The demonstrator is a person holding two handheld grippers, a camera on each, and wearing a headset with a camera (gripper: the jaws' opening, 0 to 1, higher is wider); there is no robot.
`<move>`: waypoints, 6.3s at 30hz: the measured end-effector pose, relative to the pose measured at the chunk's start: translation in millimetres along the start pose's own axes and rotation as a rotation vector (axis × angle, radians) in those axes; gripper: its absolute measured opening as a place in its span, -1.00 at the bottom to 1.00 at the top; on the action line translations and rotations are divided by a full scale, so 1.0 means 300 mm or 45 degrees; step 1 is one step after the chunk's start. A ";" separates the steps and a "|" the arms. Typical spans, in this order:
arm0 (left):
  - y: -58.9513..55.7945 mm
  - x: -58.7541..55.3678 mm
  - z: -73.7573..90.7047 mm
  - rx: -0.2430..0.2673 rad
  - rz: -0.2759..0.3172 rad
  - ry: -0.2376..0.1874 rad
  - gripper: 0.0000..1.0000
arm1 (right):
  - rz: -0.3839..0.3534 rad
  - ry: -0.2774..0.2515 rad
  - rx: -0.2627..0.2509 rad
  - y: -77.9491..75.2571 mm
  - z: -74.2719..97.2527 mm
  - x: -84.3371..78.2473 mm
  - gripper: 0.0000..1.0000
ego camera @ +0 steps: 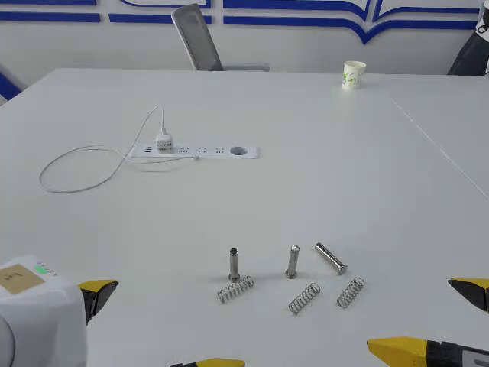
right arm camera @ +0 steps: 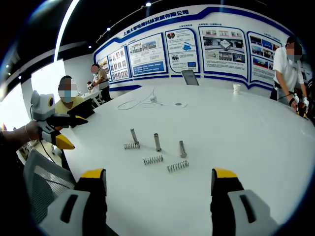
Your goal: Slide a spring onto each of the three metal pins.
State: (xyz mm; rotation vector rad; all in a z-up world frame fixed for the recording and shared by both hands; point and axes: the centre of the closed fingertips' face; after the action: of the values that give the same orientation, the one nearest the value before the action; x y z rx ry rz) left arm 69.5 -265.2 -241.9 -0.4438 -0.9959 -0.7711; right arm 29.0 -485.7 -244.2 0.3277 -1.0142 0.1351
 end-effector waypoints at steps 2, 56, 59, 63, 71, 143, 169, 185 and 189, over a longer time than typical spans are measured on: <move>0.001 0.001 0.001 0.002 -0.002 -0.002 0.99 | 0.003 0.000 -0.005 -0.002 0.001 0.000 0.78; -0.011 -0.016 -0.048 -0.002 0.006 -0.024 0.92 | 0.029 0.001 -0.022 -0.117 -0.221 0.091 0.15; -0.013 -0.015 -0.054 -0.004 0.003 -0.028 0.91 | 0.035 0.008 -0.024 -0.130 -0.242 0.093 0.09; -0.017 -0.015 -0.060 -0.010 0.000 -0.029 0.91 | 0.037 0.015 -0.022 -0.144 -0.270 0.095 0.00; -0.019 -0.021 -0.071 -0.015 -0.008 -0.021 0.87 | 0.086 0.062 -0.032 -0.167 -0.332 0.089 -0.19; -0.030 -0.035 -0.113 -0.062 -0.026 -0.012 0.74 | 0.029 0.237 -0.075 -0.231 -0.629 0.006 -0.83; -0.042 -0.008 -0.094 -0.067 -0.048 -0.050 0.72 | 0.030 0.147 -0.075 -0.194 -0.495 0.087 -0.83; -0.047 -0.010 -0.076 -0.068 -0.059 -0.056 0.67 | 0.067 0.156 -0.102 -0.185 -0.426 0.071 -0.83; -0.048 -0.008 -0.073 -0.066 -0.069 -0.055 0.65 | 0.075 0.166 -0.108 -0.186 -0.415 0.064 -0.83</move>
State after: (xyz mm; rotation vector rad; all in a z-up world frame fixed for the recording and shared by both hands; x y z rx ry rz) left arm 70.5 -288.1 -254.9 -0.4819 -1.0338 -0.8402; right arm 154.5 -497.9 -299.9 0.2091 -0.8979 0.1646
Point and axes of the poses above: the centre of the closed fingertips' face, and the gripper's own axes: z roughly backward along the fingers, y roughly to its left, x roughly out of its top, and after that the axes turned 6 degrees about -z, right-handed
